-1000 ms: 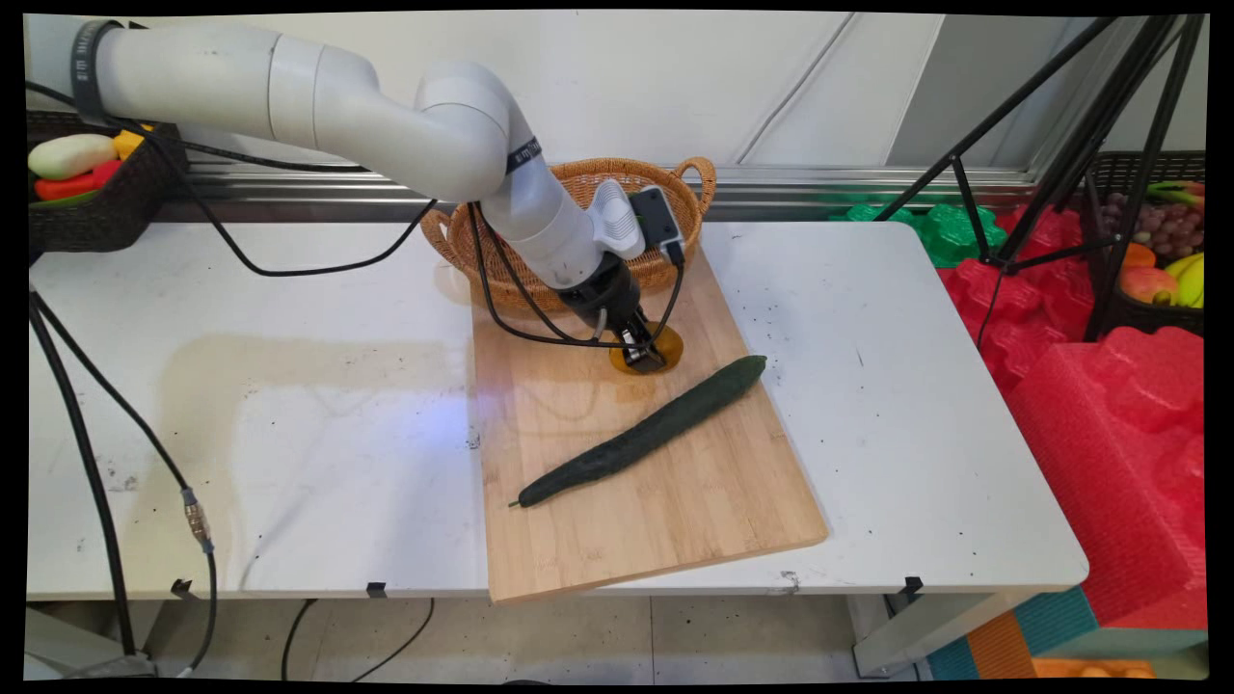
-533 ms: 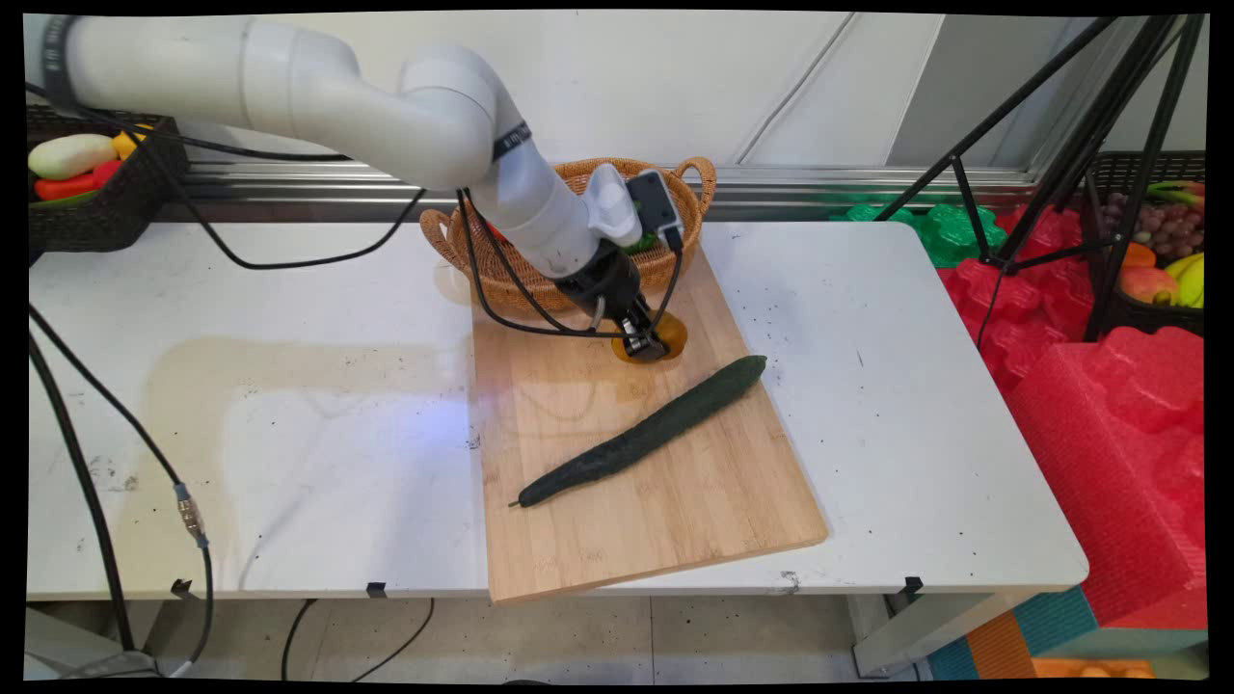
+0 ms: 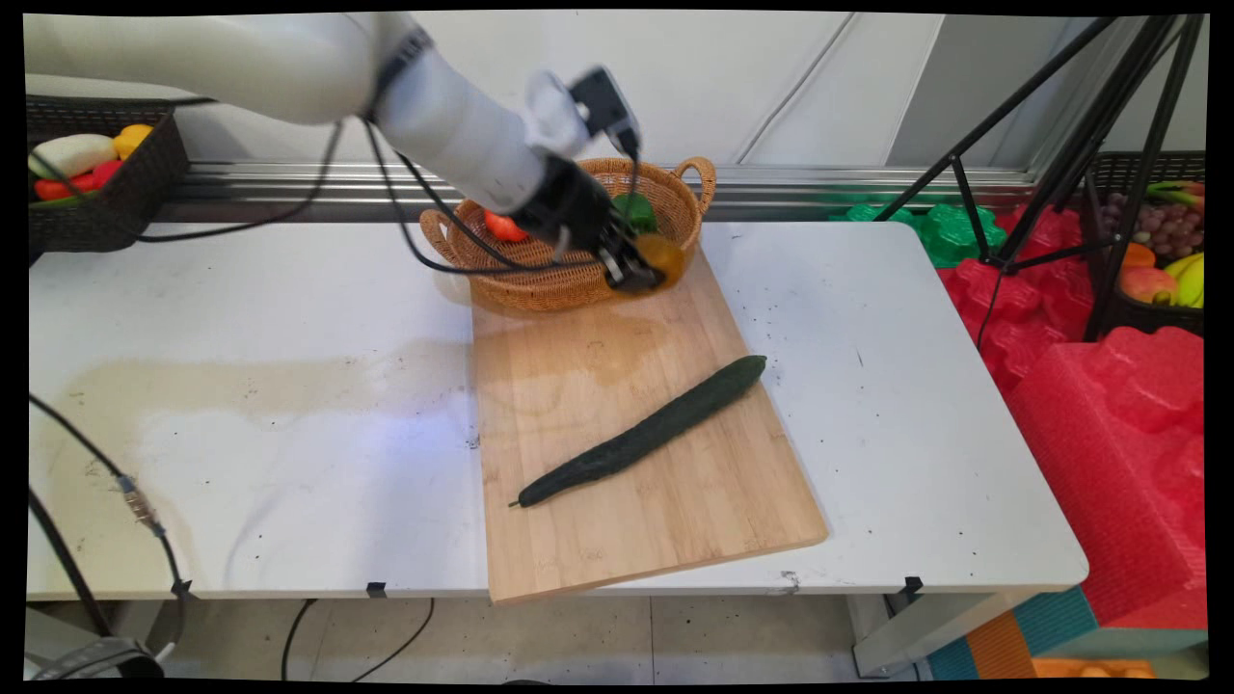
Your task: Place the picked object in the vegetable basket
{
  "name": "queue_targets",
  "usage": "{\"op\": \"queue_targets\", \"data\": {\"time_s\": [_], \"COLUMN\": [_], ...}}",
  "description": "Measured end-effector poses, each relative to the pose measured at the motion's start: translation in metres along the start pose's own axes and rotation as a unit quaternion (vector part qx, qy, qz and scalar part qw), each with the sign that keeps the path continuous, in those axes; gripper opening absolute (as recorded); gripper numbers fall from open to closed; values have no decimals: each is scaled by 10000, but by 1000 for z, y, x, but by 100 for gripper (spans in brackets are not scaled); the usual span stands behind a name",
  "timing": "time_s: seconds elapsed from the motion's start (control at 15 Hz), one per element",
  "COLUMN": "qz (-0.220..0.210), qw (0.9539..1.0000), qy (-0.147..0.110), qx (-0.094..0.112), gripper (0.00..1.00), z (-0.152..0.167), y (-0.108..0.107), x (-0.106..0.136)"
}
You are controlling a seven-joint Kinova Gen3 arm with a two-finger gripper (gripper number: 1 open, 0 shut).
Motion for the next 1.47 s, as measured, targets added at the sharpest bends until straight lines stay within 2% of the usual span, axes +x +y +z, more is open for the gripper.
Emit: {"op": "queue_targets", "data": {"time_s": [0.13,0.27,0.47,0.67,0.87,1.13,1.47], "qz": [-170,-297,-638,-818,-792,-667,-597], "qw": [9995,9987,9951,9910,9896,9904,9928], "qy": [210,310,463,506,413,172,-238], "qx": [161,289,599,936,1132,1200,1010], "gripper": [0,0,0,0,0,0,0], "z": [-30,-48,-73,-81,-77,-52,-5], "y": [-7,-13,-27,-46,-60,-77,-90], "x": [-7,-15,-30,-39,-41,-43,-56]}}
